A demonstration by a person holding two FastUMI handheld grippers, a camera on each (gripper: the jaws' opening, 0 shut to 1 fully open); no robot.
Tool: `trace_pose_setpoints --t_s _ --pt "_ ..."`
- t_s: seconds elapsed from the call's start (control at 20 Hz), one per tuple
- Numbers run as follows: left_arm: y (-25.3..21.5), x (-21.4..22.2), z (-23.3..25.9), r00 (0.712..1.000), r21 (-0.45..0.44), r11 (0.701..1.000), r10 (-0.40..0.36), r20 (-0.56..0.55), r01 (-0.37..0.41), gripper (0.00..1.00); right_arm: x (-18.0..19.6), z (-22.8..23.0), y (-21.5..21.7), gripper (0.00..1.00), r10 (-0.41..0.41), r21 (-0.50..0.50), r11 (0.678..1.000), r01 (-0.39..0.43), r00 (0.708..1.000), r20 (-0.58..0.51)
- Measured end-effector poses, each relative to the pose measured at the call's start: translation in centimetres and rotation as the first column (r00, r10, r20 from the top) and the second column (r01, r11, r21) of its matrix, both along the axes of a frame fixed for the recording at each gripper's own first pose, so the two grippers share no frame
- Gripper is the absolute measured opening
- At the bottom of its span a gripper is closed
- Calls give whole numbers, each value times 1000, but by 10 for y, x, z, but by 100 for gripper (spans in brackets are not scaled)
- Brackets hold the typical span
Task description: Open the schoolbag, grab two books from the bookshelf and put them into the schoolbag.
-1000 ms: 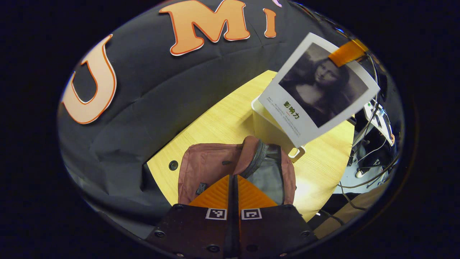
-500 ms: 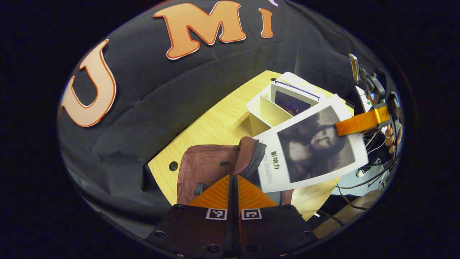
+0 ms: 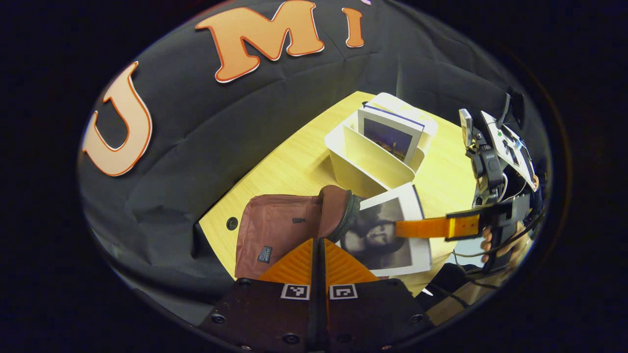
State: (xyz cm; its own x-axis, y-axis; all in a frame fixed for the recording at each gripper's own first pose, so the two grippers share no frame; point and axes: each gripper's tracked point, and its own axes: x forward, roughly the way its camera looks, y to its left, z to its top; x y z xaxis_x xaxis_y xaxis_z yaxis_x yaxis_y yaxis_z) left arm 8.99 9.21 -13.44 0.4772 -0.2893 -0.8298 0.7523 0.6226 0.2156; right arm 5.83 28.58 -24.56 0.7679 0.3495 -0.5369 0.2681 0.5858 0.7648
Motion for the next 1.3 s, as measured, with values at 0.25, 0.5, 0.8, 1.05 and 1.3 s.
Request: trace_pose_setpoints --t_s 0.25,0.5,0.8,1.05,1.3 --pt "-5 -9 -1 1000 2 1000 -26 0 26 1 18 -15 28 30 -12 -35 999 12 1000 -4" --pt "-10 -18 -1 998 8 998 -60 -3 60 1 40 -25 41 29 -29 -76 997 31 999 21" --pt "-6 -22 1 998 5 998 -64 -12 64 1 41 -55 32 39 -87 -140 988 68 988 -130" --pt "2 -16 -13 999 -6 1000 -30 -43 30 1 17 -83 35 72 -84 -259 966 2 949 -305" --pt "11 -7 -10 998 -52 998 25 -59 -28 1 11 -72 34 93 -20 -265 962 -61 956 -293"
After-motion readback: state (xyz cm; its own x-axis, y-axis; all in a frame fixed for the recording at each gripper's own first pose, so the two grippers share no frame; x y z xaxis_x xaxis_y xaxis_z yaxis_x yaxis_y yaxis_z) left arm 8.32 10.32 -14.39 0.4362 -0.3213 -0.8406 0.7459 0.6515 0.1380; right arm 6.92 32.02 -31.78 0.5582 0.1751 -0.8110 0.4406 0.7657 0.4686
